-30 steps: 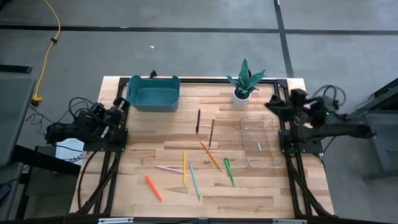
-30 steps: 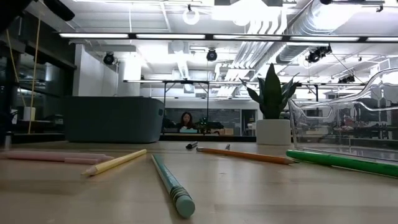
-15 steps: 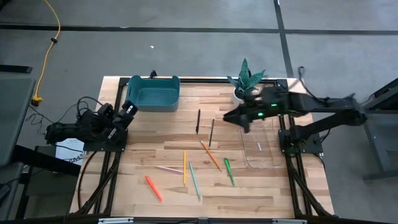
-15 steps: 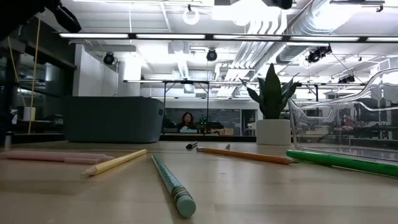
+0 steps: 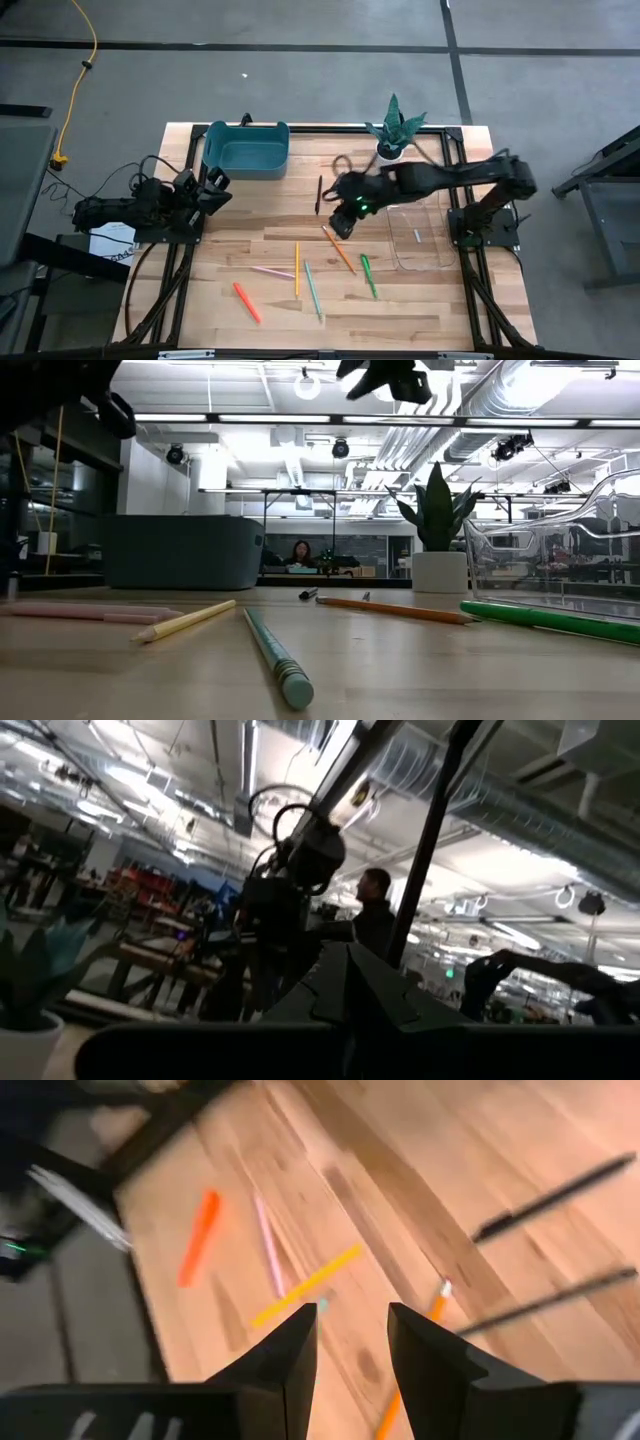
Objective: Sort pens & pencils
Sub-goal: Put the blue pencil into the transparent bin
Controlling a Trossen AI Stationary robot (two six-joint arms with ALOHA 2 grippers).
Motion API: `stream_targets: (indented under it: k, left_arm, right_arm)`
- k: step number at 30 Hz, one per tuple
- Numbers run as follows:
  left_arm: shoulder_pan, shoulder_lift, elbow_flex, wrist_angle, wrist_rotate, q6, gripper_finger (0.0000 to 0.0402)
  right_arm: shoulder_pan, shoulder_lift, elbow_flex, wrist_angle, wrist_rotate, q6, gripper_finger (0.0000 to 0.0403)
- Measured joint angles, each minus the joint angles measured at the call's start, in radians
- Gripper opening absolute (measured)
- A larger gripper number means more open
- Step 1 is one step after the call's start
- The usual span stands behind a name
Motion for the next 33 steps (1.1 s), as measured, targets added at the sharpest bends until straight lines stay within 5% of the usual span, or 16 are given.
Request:
stream_targets:
  k: [16, 33]
  left_arm:
    - [0.000, 0.000, 0.000, -0.090, 0.074, -0.031, 0.0001]
    - [0.000, 0.000, 0.000, -0.144, 0.090, -0.063, 0.0001]
  right_arm:
    - [-0.035, 0.449, 0.577, -0.467, 0.159, 0.187, 0.0114]
    - [-0.085, 0.513, 0.480, -0.534, 0.165, 0.183, 0.0114]
